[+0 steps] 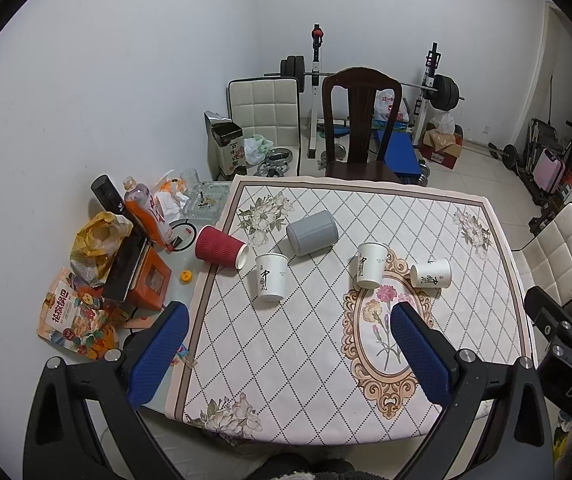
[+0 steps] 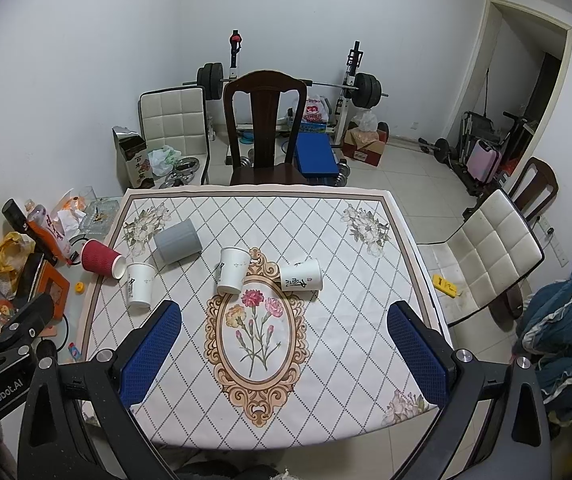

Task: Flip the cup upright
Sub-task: 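Reach the left gripper to the grey mug lying on its side and grasp it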

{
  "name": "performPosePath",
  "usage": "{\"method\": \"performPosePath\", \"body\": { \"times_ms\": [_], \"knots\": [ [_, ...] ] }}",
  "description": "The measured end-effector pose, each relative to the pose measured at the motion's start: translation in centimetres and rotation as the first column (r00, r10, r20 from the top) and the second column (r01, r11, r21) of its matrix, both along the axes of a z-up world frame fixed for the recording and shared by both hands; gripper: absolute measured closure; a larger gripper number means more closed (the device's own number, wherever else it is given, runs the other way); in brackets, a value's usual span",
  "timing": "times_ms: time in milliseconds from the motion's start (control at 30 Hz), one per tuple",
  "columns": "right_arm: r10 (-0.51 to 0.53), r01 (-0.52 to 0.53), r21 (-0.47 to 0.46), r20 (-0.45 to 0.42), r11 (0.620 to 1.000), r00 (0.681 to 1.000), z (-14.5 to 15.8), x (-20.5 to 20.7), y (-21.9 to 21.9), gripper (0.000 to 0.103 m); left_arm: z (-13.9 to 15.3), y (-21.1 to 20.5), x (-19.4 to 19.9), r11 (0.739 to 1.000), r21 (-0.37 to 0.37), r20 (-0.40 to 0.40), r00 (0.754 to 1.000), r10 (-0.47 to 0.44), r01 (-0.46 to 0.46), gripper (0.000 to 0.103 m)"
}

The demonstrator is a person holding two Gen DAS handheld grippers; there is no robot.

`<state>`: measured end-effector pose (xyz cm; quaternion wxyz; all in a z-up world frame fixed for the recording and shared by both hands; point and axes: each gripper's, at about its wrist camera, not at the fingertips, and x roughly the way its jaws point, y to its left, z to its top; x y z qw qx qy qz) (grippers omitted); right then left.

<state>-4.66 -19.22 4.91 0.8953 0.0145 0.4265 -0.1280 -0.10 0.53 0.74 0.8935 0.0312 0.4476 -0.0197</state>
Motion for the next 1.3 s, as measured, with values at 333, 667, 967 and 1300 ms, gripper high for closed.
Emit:
{"method": "performPosePath", "body": {
  "times_ms": [333, 667, 967, 1300],
  "knots": [
    [0.007, 0.001, 0.043, -0.190, 0.999, 0.982, -8.0, 3.3, -1.8, 0.000, -6.2, -0.9, 2.7, 0.997, 0.027, -0.129, 0.989, 0.074, -0.071, 0.000],
    [-0.007, 0.026, 0.041, -0.412, 0.999, 0.911, -21.0, 8.1, -3.2, 0.000, -16.6, -0.8, 7.1, 0.992, 0.096, -0.297, 0.949, 0.106, -0.081, 0.000],
    [-0.079, 0.114, 0.036, -0.519, 0.993, 0.851, -28.0, 15.0, -3.7, 0.000, -21.3, -1.3, 14.7, 0.991, 0.129, -0.358, 0.934, 0.024, 0.024, 0.000],
    [-0.132, 0.187, 0.032, -0.593, 0.982, 0.794, -32.7, 20.2, -4.2, 0.000, -24.3, -5.2, 22.6, 0.874, 0.331, -0.323, 0.913, -0.249, 0.355, 0.001]
  ]
}}
